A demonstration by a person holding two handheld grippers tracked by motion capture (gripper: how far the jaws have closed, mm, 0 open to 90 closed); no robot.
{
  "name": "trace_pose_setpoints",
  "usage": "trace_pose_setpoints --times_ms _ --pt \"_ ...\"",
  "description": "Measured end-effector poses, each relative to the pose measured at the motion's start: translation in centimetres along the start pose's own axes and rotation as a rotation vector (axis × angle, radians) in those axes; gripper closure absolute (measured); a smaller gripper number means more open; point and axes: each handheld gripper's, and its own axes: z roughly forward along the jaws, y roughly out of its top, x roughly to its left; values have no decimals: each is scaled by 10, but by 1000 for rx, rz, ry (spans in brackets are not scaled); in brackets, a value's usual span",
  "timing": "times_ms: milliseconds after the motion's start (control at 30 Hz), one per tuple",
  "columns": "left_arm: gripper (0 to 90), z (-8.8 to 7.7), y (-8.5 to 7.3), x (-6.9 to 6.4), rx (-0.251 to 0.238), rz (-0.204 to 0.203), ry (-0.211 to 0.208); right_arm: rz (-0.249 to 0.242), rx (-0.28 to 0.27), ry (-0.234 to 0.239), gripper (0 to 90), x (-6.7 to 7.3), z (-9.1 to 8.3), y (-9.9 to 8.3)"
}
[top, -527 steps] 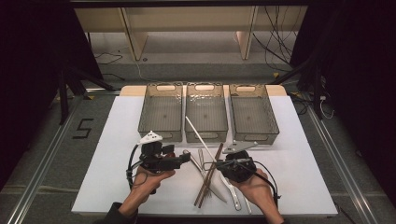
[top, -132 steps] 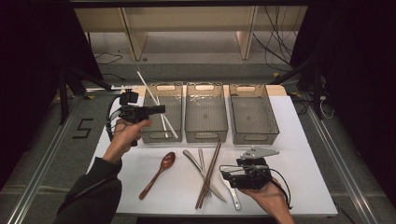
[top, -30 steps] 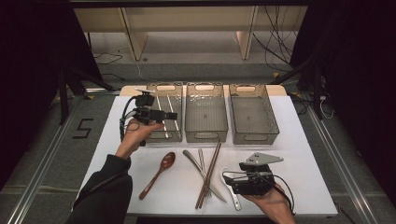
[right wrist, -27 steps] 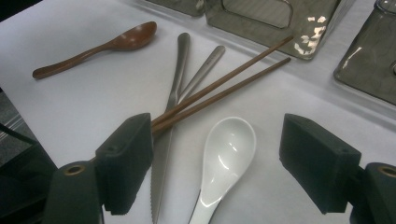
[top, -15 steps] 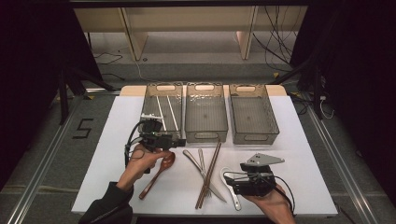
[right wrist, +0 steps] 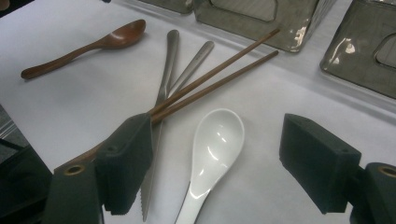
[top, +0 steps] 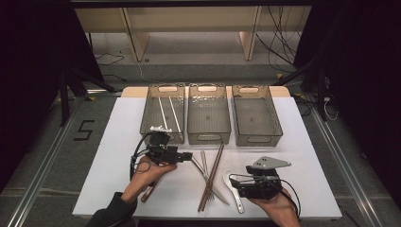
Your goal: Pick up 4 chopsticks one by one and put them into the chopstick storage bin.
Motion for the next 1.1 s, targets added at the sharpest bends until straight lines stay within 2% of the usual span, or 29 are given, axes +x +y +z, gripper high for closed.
trace_pose_setpoints --times_ms 367,667,867,1100 --pt "232 9 -11 -12 39 15 2 3 3 -4 265 -1 0 -2" --pt "236 27 -24 -22 118 38 -17 4 6 -5 265 -1 0 -4" --pt "266 36 -30 -29 153 46 -40 5 8 -5 265 -1 0 -4" --pt "305 45 -35 -39 186 68 -47 4 8 -6 265 -1 0 -5"
